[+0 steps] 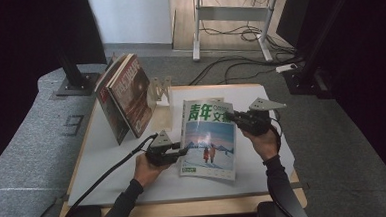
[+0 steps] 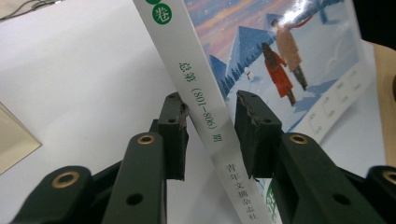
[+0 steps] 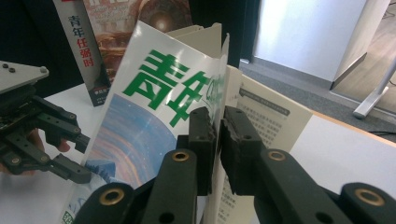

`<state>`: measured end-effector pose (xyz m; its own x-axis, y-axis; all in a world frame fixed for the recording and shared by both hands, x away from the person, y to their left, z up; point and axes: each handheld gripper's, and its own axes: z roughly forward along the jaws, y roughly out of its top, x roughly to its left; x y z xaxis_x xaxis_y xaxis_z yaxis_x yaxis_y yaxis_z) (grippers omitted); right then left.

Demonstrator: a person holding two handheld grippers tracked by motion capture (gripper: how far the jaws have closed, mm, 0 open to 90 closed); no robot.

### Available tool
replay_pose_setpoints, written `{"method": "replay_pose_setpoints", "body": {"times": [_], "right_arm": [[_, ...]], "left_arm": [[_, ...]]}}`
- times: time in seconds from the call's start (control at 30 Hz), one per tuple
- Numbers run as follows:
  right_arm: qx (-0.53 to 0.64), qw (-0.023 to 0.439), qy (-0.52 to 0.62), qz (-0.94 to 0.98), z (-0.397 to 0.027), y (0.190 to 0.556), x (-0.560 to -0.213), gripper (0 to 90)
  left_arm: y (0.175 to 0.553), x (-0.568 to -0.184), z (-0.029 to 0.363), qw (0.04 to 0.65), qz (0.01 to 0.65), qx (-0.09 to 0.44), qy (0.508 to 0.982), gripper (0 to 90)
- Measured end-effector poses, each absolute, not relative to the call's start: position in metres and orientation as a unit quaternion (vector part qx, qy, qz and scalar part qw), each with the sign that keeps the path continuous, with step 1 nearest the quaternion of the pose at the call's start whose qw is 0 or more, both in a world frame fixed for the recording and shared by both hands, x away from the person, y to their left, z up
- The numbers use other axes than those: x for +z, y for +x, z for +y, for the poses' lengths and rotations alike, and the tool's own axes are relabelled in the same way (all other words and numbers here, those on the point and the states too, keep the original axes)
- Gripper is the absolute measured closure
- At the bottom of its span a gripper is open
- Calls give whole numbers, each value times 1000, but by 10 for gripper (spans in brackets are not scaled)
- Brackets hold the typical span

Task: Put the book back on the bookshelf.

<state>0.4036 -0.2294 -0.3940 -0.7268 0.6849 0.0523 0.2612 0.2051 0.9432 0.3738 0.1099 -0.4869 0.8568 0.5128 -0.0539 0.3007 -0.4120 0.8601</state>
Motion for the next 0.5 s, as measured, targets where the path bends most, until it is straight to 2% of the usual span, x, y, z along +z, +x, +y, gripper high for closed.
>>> {"method": "replay_pose_setpoints", "body": {"times": [0.33,0.4,0.5], "right_arm": [[547,180,334,746,-236,408,-401,740],[545,179,336,747,-236,409,-403,716],[541,179,341,747,-236,411,-407,633]], "left_arm": [[364,-484,114,489,235,108,833,682],[363,-484,114,491,232,107,833,687],[360,-483,116,494,228,103,832,697]]}}
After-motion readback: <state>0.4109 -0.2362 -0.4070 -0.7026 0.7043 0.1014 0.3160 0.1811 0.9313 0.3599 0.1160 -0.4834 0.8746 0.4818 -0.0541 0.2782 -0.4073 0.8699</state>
